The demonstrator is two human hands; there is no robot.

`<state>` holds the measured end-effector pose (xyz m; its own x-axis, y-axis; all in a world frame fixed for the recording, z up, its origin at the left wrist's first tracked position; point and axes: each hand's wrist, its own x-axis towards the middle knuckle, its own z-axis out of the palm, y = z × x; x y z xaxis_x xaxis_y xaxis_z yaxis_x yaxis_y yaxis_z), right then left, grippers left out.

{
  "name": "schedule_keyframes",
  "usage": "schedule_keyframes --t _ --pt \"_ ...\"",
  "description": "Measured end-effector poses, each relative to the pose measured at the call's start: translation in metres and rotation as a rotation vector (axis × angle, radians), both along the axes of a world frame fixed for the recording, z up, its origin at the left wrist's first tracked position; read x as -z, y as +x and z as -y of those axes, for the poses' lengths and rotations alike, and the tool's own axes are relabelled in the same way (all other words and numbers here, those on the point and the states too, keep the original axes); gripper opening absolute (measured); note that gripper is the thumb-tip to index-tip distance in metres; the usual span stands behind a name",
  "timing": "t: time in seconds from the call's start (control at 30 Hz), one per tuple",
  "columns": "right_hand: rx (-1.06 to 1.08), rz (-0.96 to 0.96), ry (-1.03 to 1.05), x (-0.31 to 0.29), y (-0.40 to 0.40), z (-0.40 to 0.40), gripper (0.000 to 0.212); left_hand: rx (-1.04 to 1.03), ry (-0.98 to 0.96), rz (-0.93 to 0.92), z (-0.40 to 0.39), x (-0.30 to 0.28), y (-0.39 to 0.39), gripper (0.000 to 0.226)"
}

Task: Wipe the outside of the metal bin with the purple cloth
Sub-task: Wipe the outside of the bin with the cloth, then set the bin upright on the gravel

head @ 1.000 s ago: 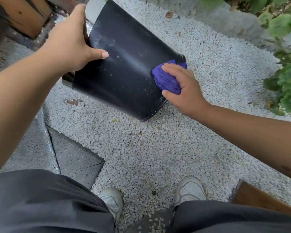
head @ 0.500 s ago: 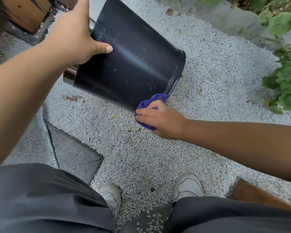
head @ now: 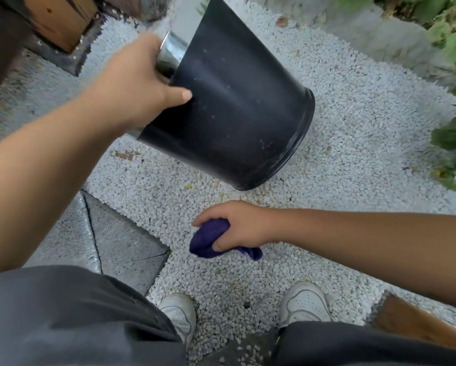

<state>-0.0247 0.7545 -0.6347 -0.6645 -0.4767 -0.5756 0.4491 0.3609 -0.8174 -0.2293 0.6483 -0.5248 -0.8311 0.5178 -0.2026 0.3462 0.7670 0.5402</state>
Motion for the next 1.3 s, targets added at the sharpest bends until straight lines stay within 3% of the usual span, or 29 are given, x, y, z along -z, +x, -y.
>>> schedule_keyframes --t 0.13,0.23,0.33,0.5,0.6,0.7,0.8,0.93,1.03,1.13,1.2,1.3 --pt "0.136 0.101 -0.187 -0.033 -0.001 -0.043 0.037 -0.119 0.015 -0.051 0.012 0.013 0.000 0.028" --pt "0.378 0.083 -0.310 -0.063 -0.012 -0.083 0.026 -0.109 0.084 0.000 0.006 0.013 0.000 0.028" --pt "0.569 -0.037 -0.187 -0.093 -0.032 -0.127 0.019 0.002 0.090 -0.099 -0.003 0.001 0.000 0.028" --pt "0.708 -0.063 0.189 -0.120 -0.080 -0.174 0.058 0.230 0.040 -0.314 -0.016 -0.019 -0.005 0.029" --pt "0.744 -0.152 0.219 -0.130 -0.115 -0.174 0.081 0.382 -0.062 -0.421 -0.030 -0.019 -0.011 0.025" --pt "0.735 -0.119 0.230 -0.127 -0.143 -0.168 0.083 0.545 -0.185 -0.524 -0.039 -0.009 -0.020 0.031" --pt "0.730 -0.061 0.366 -0.112 -0.152 -0.164 0.055 0.662 -0.216 -0.599 -0.037 0.004 -0.027 0.036" --pt "0.806 0.176 0.351 -0.103 -0.150 -0.156 0.028 0.756 -0.196 -0.625 -0.025 0.014 -0.019 0.032" --pt "0.788 0.104 0.530 -0.103 -0.153 -0.144 0.023 0.568 -0.110 -0.596 0.004 0.020 -0.021 0.028" --pt "0.800 0.151 0.487 -0.102 -0.153 -0.142 0.037 0.165 0.051 -0.439 0.038 0.021 -0.031 0.068" --pt "0.771 0.234 0.414 -0.101 -0.155 -0.143 0.049 -0.163 0.147 -0.157 0.052 0.019 -0.043 0.087" --pt "0.758 0.227 0.456 -0.097 -0.163 -0.141 0.046 -0.491 0.289 0.411 0.046 0.021 -0.065 0.098"
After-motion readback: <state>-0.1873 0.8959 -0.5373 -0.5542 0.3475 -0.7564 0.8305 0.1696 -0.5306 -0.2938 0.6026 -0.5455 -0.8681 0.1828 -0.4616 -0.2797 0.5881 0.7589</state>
